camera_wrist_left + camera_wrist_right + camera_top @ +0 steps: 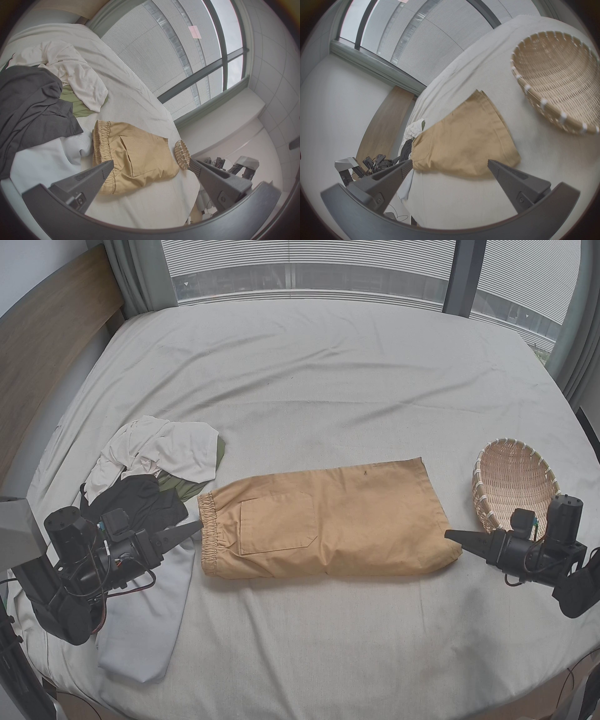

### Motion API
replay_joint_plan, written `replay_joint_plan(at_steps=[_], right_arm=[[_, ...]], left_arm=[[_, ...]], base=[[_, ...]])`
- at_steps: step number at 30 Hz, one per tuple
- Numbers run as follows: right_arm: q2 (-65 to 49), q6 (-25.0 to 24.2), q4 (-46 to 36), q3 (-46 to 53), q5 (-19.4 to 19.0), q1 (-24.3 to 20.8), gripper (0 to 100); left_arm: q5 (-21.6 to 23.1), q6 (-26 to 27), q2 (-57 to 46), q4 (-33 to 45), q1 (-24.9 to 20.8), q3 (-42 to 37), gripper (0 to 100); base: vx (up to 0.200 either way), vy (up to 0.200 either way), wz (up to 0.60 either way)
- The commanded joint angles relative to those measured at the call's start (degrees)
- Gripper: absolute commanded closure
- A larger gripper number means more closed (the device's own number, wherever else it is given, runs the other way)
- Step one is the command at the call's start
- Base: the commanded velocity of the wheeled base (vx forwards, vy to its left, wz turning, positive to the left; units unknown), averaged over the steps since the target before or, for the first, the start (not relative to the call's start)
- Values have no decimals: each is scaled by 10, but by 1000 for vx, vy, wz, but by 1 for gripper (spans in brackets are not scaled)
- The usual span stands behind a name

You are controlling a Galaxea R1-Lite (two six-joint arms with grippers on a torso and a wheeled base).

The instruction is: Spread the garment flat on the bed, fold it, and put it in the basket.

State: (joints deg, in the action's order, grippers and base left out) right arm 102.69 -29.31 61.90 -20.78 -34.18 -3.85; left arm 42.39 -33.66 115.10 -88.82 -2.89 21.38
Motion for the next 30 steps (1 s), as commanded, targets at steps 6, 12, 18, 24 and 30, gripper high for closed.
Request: replay_joint_plan(at_steps=[6,12,18,24,30], right_arm=[[-8,0,-5,43,4,-1,0],[44,5,3,40,17,-5,0],[115,4,41,25,54,-27,0],[185,0,79,-10,89,-53,0],[214,-21,76,-57,107,-67,0]], left_arm=[[-1,77,6,0,3,-20,0],[1,110,1,0,0,-24,0],[1,110,-1,-1,-1,-23,0],[1,105,0,0,3,-23,0],[1,105,1,0,3,-22,0]], base=[[0,0,0],[0,0,0],[0,0,0],[0,0,0],[0,0,0]])
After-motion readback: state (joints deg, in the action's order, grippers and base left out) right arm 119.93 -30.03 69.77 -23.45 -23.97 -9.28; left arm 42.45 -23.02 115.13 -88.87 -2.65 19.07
